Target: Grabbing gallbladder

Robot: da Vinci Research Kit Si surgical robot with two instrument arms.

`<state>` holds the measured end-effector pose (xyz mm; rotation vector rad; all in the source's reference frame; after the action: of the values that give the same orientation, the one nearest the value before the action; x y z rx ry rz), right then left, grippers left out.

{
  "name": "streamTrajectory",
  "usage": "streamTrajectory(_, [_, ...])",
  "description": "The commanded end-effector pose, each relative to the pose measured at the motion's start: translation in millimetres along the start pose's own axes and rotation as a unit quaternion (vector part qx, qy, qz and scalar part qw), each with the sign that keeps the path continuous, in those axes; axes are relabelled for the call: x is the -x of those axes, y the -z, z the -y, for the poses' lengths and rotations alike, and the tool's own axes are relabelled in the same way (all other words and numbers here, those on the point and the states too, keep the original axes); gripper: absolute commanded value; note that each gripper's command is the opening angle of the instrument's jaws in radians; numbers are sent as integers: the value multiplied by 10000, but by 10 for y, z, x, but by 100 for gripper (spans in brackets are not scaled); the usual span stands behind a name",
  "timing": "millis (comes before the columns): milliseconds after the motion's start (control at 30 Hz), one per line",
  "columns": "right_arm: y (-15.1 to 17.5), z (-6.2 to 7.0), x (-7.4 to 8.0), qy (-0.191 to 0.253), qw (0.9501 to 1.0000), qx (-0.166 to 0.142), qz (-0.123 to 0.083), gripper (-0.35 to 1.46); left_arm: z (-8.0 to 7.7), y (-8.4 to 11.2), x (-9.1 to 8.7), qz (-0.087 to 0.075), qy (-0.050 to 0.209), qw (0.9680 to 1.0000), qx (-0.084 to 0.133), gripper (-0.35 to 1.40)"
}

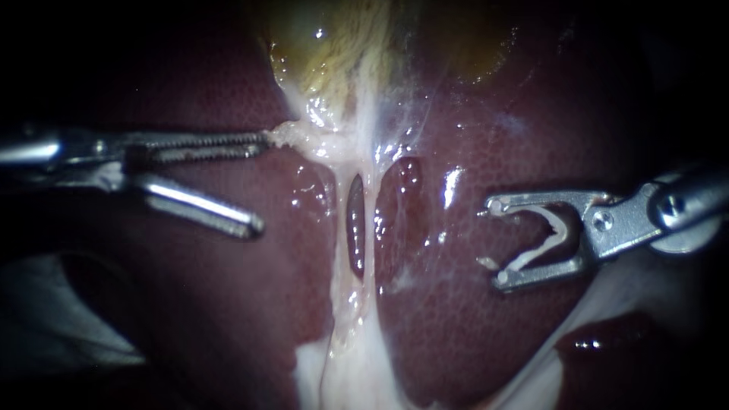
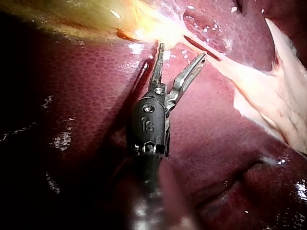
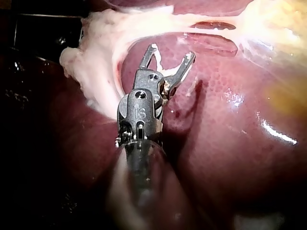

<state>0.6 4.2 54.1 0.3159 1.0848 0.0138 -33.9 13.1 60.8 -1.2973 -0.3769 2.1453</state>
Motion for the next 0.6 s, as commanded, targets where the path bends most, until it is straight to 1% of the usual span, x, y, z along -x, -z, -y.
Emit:
streamTrajectory(33, [0, 0, 0, 0, 10000, 1, 0, 50, 2, -1, -3, -24, -24, 10000, -31, 44])
streamTrajectory(100, [0, 0, 0, 0, 10000, 1, 0, 50, 7, -5, -6, -37, -6, 9999, -133, 40])
streamTrajectory(167, [0, 0, 0, 0, 10000, 0, 0, 50, 9, -10, -6, -36, -13, 9998, -178, 39])
streamTrajectory(367, [0, 1, 0, 1, 10000, -2, -1, 50, 17, -26, -2, -37, 5, 9998, -171, 37])
streamTrajectory(500, [0, 1, -1, 1, 10000, -2, -1, 50, 20, -38, 8, -40, -19, 9999, -161, 37])
streamTrajectory(600, [0, 1, -1, 2, 10000, -2, -2, 50, 21, -43, 15, -42, -38, 9999, -149, 37])
